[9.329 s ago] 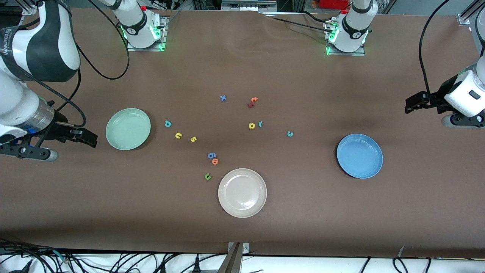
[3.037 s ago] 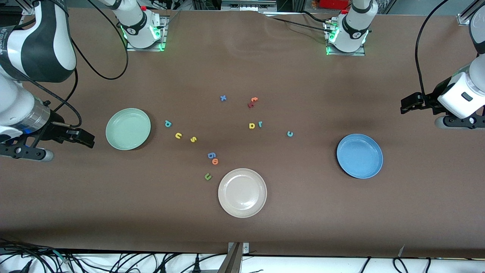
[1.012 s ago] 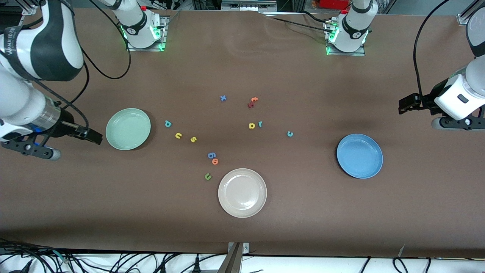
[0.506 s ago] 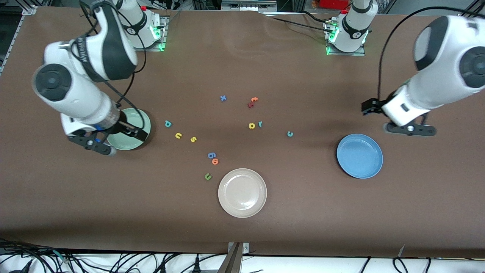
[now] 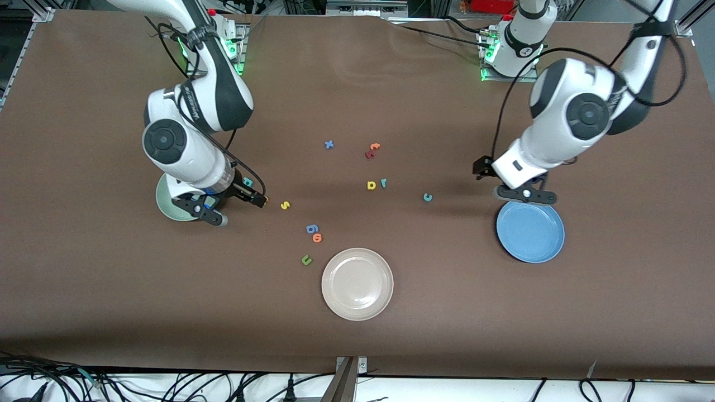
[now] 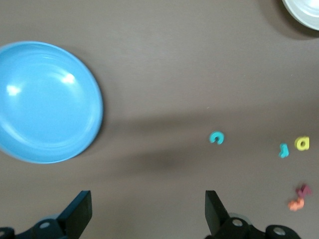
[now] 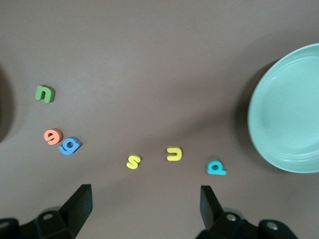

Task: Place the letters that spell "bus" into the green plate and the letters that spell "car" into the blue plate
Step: 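Reach the right gripper to the yellow s while the left gripper reaches the cyan c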

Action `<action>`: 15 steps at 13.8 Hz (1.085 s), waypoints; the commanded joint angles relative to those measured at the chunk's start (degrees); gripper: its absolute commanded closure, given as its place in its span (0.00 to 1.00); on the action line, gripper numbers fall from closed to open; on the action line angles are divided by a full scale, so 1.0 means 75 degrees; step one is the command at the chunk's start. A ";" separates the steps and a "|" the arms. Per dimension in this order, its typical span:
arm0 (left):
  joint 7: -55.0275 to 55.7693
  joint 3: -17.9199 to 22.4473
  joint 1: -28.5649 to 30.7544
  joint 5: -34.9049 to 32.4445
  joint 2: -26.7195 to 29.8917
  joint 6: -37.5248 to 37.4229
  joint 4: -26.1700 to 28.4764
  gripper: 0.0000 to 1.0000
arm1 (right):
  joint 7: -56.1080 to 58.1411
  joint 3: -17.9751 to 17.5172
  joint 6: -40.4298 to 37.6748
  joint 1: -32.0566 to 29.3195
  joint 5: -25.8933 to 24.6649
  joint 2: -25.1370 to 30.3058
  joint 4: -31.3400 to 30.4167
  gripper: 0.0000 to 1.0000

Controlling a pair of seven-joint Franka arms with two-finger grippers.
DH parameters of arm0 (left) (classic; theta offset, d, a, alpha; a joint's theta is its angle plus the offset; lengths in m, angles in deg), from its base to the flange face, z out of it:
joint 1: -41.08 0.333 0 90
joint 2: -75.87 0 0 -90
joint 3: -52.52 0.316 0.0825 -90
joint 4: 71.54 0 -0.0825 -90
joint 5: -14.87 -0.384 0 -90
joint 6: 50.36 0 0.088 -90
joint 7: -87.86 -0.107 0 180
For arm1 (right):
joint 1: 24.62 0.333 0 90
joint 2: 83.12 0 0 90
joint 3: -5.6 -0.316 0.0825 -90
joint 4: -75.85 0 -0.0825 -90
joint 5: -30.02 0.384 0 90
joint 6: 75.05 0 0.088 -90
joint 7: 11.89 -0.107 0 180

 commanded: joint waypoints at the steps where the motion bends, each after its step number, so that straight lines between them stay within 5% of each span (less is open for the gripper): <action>1: 0.0742 -0.0363 -0.0024 -0.0034 -0.0122 0.1256 0.0690 0.00 | -0.0114 -0.0169 0.0694 0.0006 0.0358 -0.0450 -0.0104 0.05; 4: 0.1456 -0.0375 -0.0562 -0.0383 -0.1010 0.2544 0.0797 0.00 | -0.0803 -0.0391 0.1304 0.0006 0.0453 -0.0884 -0.0093 0.06; 11: 0.4691 -0.0375 -0.0950 -0.3840 -0.2466 0.3744 0.0657 0.02 | -0.1684 -0.0650 0.1716 -0.0006 0.0512 -0.1553 -0.0081 0.10; 15: 0.5301 -0.0352 -0.1241 -0.3878 -0.2842 0.3744 0.0375 0.06 | -0.1672 -0.0661 0.1986 -0.0017 0.1378 -0.1740 -0.0057 0.11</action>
